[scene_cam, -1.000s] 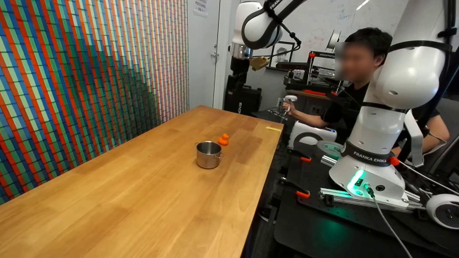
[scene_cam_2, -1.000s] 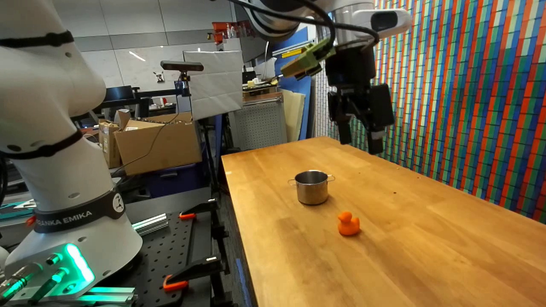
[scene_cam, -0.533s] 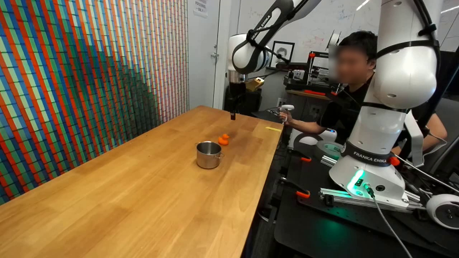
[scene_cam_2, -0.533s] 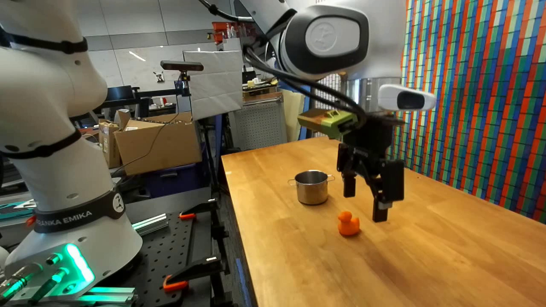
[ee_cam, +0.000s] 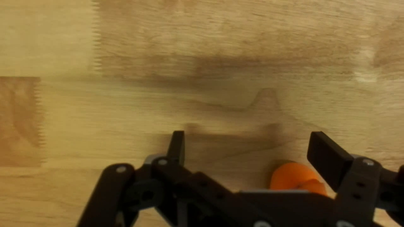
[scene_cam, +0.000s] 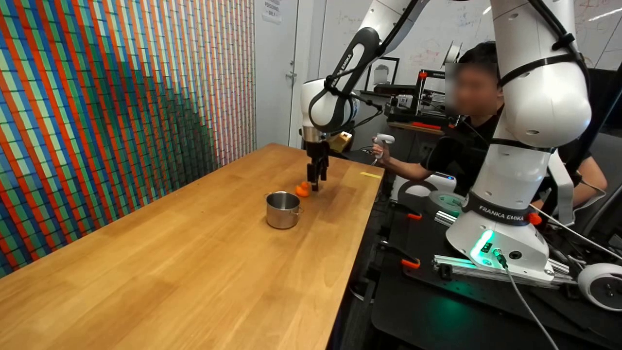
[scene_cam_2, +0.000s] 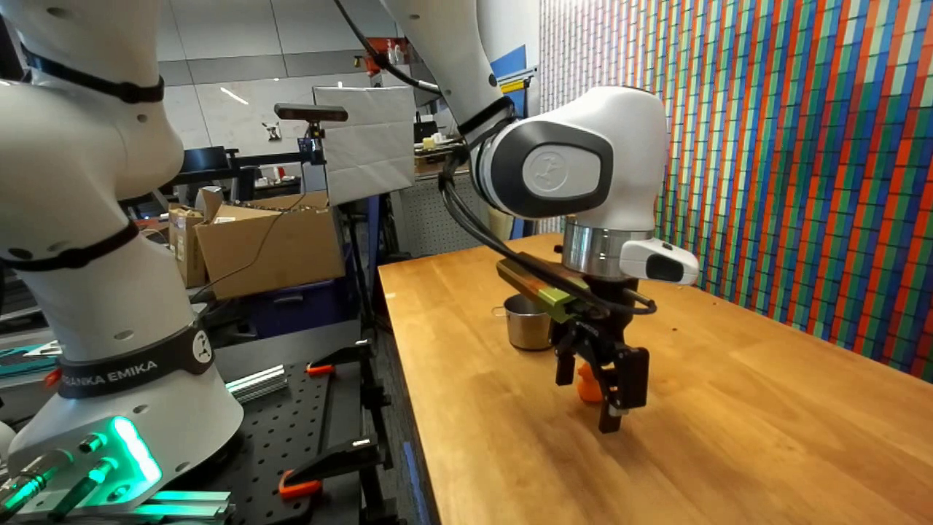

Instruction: Put the orange rubber duck in the silver pot

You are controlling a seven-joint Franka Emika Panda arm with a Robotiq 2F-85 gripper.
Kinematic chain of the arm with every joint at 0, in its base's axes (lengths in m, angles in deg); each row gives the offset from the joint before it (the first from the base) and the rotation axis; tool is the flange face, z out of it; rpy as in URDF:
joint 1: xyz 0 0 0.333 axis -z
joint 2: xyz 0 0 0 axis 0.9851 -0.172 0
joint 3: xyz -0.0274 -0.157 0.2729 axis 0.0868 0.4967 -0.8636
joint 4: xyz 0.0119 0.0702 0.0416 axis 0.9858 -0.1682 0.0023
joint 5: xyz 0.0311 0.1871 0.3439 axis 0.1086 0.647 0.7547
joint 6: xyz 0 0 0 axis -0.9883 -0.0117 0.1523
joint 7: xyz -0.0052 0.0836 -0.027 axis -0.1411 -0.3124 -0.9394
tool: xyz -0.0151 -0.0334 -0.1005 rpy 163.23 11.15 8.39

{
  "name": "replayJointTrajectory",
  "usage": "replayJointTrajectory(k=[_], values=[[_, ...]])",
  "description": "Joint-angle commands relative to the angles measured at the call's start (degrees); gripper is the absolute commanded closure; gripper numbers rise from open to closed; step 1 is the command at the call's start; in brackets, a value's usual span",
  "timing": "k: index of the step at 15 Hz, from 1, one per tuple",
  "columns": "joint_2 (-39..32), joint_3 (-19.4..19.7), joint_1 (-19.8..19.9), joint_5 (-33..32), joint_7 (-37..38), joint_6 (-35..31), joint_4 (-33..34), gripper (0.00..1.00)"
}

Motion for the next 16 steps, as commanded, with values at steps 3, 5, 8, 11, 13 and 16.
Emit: replayJointTrajectory(k=[3,5,8,11,13,16], values=[[-3.68,-4.12,0.09,2.14,-2.18,-2.88,2.0,0.0],[-4.15,-4.37,-0.05,1.52,-2.28,-3.77,2.32,0.0],[-4.32,-4.04,-0.23,0.11,-3.32,-7.41,2.68,0.0],[-3.91,-4.59,0.08,-0.42,-5.33,-11.95,2.08,0.34],[-3.65,-5.61,1.15,0.77,-6.44,-12.61,1.79,0.51],[-3.46,-6.2,2.01,1.64,-6.86,-11.98,1.74,0.73]])
